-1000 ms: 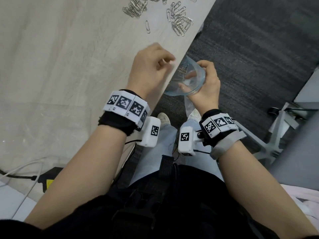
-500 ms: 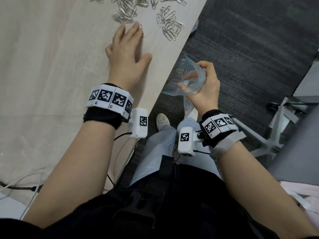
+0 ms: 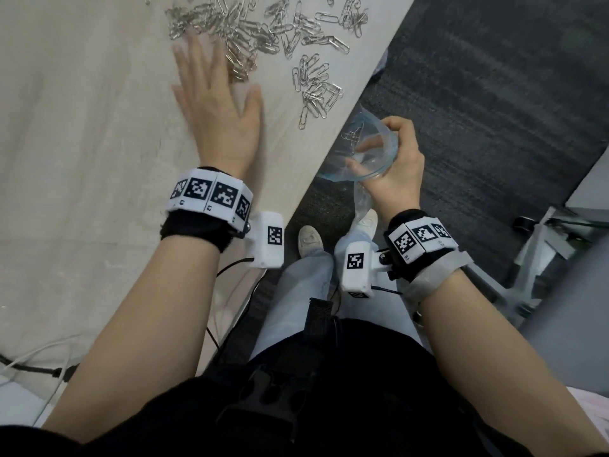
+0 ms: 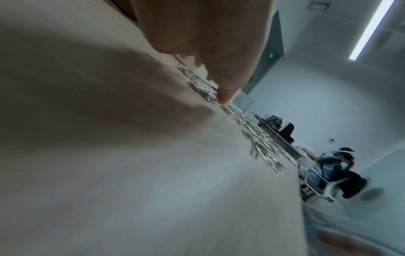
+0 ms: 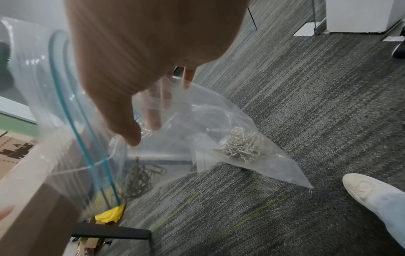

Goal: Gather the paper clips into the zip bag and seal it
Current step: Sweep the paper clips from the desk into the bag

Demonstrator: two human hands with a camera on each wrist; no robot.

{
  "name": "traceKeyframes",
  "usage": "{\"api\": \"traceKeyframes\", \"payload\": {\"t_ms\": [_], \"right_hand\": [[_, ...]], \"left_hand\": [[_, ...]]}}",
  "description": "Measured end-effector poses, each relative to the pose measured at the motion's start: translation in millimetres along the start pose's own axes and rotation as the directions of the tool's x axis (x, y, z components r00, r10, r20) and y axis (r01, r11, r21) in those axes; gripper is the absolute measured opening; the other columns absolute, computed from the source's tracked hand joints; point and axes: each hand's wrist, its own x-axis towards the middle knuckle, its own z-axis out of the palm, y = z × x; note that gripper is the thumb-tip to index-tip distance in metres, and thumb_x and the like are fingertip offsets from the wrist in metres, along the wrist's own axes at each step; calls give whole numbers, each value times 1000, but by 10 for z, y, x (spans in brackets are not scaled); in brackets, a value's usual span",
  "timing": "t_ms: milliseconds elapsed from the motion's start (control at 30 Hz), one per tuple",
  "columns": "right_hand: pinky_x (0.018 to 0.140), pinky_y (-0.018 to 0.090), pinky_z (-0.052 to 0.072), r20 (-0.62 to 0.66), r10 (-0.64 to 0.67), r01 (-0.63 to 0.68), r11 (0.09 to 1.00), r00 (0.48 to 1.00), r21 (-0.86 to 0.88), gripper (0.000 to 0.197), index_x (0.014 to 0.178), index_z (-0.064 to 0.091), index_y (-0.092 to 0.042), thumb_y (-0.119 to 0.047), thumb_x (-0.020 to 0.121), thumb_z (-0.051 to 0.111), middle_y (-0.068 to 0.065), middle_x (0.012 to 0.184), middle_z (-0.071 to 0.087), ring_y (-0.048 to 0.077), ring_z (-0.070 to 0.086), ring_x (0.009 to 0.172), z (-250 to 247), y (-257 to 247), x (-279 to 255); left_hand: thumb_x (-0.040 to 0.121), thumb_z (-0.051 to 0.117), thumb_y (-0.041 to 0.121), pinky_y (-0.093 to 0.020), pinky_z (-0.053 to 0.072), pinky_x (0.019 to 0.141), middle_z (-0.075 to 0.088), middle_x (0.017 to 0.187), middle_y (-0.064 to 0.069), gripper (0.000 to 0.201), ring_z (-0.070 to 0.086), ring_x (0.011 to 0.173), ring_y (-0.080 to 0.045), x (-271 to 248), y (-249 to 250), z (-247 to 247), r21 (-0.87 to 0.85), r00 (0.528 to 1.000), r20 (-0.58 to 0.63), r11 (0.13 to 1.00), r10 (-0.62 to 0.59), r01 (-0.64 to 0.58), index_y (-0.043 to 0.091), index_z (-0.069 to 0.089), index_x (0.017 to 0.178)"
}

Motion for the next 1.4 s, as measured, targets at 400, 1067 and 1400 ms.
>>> {"api": "traceKeyframes", "payload": {"t_ms": [400,1067,1400], "right_hand": [[84,50,55,106,-43,45,999,993,-13,57,99,40,-63,-55,59,80,6,100,70,28,67,96,-245,40,557],[86,54,54,40,-23,26,998,999,-64,62,102,38,-64,-43,62,81,7,102,69,27,66,99,-230,-62,796],[86,52,54,-44,14,-17,997,999,-77,60,100,39,-63,-47,61,80,4,100,70,26,67,97,-178,-96,642]], "left_hand": [[97,16,50,-55,-11,113,-13,156,-10,65,-14,143,-29,303,238,246,133,981,109,980,-162,147,16,-8,147],[97,34,38,-55,-3,115,-5,157,-12,61,-9,144,-32,1182,7,-147,56,979,71,981,-189,186,14,11,148],[100,23,43,-46,-8,116,-5,158,-7,57,-10,144,-27,700,139,84,62,969,208,987,130,-145,19,5,148]]}}
